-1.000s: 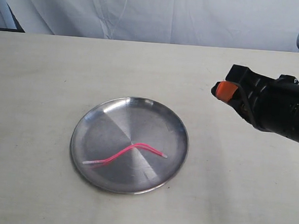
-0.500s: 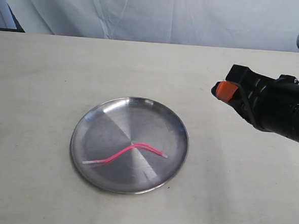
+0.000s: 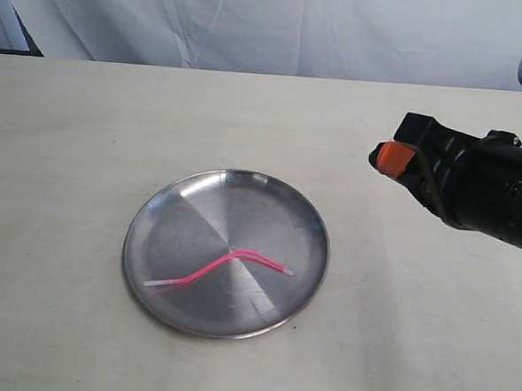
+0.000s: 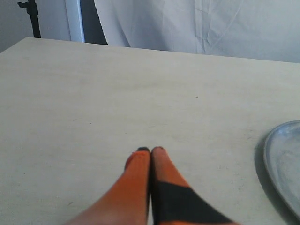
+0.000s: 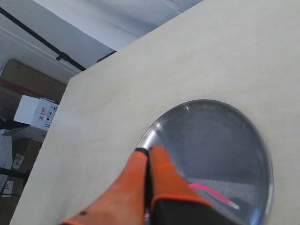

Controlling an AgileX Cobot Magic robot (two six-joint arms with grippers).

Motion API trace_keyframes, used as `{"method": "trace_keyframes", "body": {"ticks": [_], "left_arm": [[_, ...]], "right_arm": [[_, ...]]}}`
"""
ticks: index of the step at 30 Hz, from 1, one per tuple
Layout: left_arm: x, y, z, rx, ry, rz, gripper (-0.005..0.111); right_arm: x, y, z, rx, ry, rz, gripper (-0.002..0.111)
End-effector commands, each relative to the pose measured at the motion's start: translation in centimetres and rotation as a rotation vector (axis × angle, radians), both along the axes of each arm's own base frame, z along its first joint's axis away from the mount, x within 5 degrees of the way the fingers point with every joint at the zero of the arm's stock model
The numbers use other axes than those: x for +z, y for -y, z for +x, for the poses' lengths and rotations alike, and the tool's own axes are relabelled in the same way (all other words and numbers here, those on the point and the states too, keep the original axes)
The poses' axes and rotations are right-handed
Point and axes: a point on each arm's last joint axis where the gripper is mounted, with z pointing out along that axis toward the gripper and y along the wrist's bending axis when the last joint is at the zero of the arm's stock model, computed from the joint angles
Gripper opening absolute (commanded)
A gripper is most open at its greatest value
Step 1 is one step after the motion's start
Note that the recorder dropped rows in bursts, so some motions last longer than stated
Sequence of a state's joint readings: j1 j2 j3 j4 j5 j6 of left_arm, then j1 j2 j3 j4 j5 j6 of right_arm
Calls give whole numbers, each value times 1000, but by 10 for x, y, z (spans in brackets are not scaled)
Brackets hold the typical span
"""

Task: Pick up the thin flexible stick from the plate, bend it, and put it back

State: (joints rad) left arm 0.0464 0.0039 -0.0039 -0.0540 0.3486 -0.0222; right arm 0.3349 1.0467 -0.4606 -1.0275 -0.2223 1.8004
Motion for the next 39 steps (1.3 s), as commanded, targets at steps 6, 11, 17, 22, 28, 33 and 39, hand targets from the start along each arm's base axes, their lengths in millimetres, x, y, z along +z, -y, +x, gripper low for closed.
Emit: {"method": "trace_keyframes", "body": {"ticks": [6, 11, 17, 22, 28, 33, 39], "left_arm": [[0, 0, 0, 2, 13, 5, 0], [0, 0, 0, 2, 13, 5, 0], [0, 0, 0, 2, 13, 5, 0], [0, 0, 0, 2, 13, 5, 0], [0, 0, 0, 2, 13, 5, 0], [0, 0, 0, 2, 13, 5, 0], [0, 0, 0, 2, 13, 5, 0]], "right_arm": [[10, 3, -9, -9, 48, 13, 0], [28, 30, -27, -186, 121, -90, 0], [68, 61, -81, -275, 438, -220, 0], [84, 73, -114, -288, 633, -297, 0], [59, 82, -121, -304, 435, -386, 0], [37, 68, -122, -15, 460, -692, 0], [14, 56, -118, 114, 588, -783, 0]]}}
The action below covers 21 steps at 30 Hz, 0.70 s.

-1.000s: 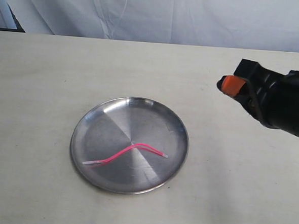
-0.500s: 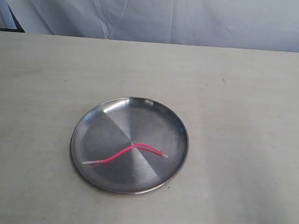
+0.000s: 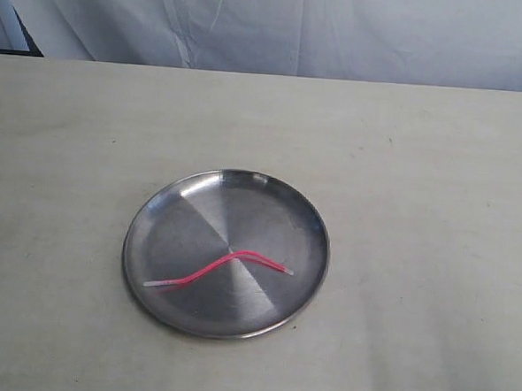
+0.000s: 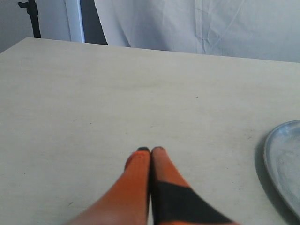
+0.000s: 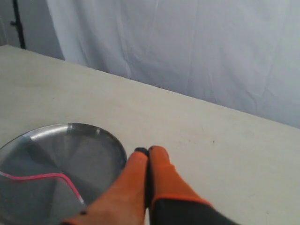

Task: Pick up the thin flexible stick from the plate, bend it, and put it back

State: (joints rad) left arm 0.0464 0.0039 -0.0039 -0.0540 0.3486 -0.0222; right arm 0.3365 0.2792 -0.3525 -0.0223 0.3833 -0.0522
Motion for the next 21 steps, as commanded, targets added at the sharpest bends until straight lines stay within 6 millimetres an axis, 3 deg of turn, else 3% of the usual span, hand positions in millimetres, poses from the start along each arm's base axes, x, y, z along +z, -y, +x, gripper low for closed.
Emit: {"method": "trace_keyframes", "body": {"ticks": [1, 9, 21], "left_arm": [[0, 0, 0, 2, 13, 5, 0], [0, 0, 0, 2, 13, 5, 0], [0, 0, 0, 2, 13, 5, 0]], "right_arm": [[-18, -5, 3, 46, 74, -25, 0], [-41, 7, -1, -142, 7, 201, 0], [-49, 22, -11, -344, -25, 132, 0]]}}
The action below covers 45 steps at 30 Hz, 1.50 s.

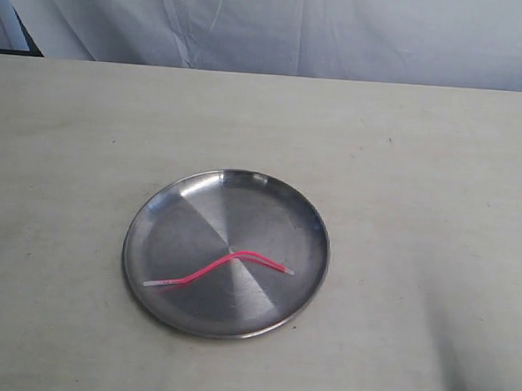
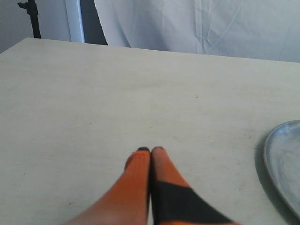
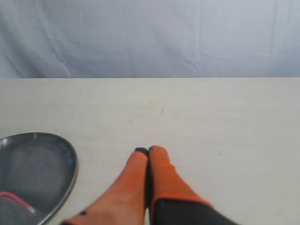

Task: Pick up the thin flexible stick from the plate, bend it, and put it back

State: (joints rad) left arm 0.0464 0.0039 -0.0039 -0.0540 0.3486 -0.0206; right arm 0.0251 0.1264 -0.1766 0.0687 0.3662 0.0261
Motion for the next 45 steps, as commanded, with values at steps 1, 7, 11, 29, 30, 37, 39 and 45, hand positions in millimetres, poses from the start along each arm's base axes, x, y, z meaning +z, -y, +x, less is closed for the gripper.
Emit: {"method": "trace_keyframes", "body": {"ticks": [1, 7, 11, 29, 30, 37, 39, 45], "left_arm": [[0, 0, 0, 2, 13, 3, 0], [0, 0, 0, 2, 13, 3, 0], [0, 0, 0, 2, 13, 3, 0], [0, 0, 0, 2, 12, 5, 0], [0, 0, 0, 2, 12, 5, 0], [0, 0, 0, 2, 12, 5, 0], [0, 0, 0, 2, 12, 5, 0], [0, 0, 0, 2, 12, 5, 0]], "right_arm": [[-1, 3, -2, -34, 9, -34, 0], [-14, 3, -2, -38, -7, -42, 0], [-28, 3, -2, -39, -7, -46, 0], [-49, 3, -5, -28, -12, -93, 0], [-49, 3, -5, -28, -9, -93, 0], [-48, 3, -5, -24, 2, -114, 0], [-48, 3, -5, -23, 2, -121, 0], [-48, 3, -5, -23, 2, -123, 0]]}}
